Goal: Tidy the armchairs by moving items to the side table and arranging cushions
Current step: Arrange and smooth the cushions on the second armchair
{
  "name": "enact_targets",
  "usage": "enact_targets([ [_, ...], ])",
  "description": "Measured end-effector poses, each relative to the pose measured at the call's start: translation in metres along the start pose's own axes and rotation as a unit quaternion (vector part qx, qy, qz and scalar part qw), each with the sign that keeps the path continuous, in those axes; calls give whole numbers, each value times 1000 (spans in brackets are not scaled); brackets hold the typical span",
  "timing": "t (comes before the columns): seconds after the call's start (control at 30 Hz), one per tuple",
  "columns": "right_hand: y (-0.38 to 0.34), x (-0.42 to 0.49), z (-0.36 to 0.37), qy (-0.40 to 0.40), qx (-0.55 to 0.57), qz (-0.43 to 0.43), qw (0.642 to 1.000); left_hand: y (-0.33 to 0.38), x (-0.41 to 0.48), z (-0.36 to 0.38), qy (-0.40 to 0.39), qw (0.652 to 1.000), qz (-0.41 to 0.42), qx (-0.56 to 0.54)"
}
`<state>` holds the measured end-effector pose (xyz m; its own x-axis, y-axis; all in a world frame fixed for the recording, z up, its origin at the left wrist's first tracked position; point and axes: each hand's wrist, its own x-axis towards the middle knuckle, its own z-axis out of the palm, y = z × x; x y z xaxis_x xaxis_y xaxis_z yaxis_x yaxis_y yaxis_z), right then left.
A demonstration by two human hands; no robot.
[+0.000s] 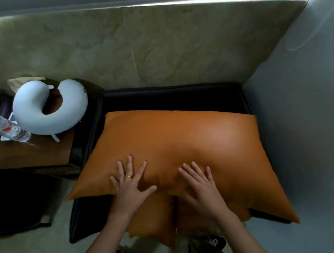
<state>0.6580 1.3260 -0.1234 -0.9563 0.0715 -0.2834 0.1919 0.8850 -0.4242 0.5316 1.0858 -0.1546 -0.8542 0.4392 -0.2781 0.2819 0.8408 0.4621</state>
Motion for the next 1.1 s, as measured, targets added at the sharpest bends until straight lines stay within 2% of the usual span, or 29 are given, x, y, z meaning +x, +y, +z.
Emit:
enact_targets([
  [0.1, 21, 26, -8, 16, -12, -34, 999, 9, 26, -3, 47, 999, 14, 10],
  [0.33, 46, 114, -22, 116, -68, -74, 988, 5, 109, -17, 117, 991, 45, 37],
  [0.47, 76, 172, -26, 171, -115, -118, 971, -6, 158, -14, 159, 979, 93, 83],
  [0.57, 105, 224, -41, 205, -87, -137, 965, -7, 209, -12, 199, 965, 138, 98],
  [0.67, 135, 273, -49, 231, -66, -122, 963, 1, 264, -4, 226, 958, 157, 87],
  [0.87, 168, 337, -9, 262, -83, -101, 956, -17, 337, 33, 245, 949, 182, 83],
  [1.1, 170, 340, -4, 311, -80, -116, 940, -30, 357, 41, 299, 926, 217, 81],
])
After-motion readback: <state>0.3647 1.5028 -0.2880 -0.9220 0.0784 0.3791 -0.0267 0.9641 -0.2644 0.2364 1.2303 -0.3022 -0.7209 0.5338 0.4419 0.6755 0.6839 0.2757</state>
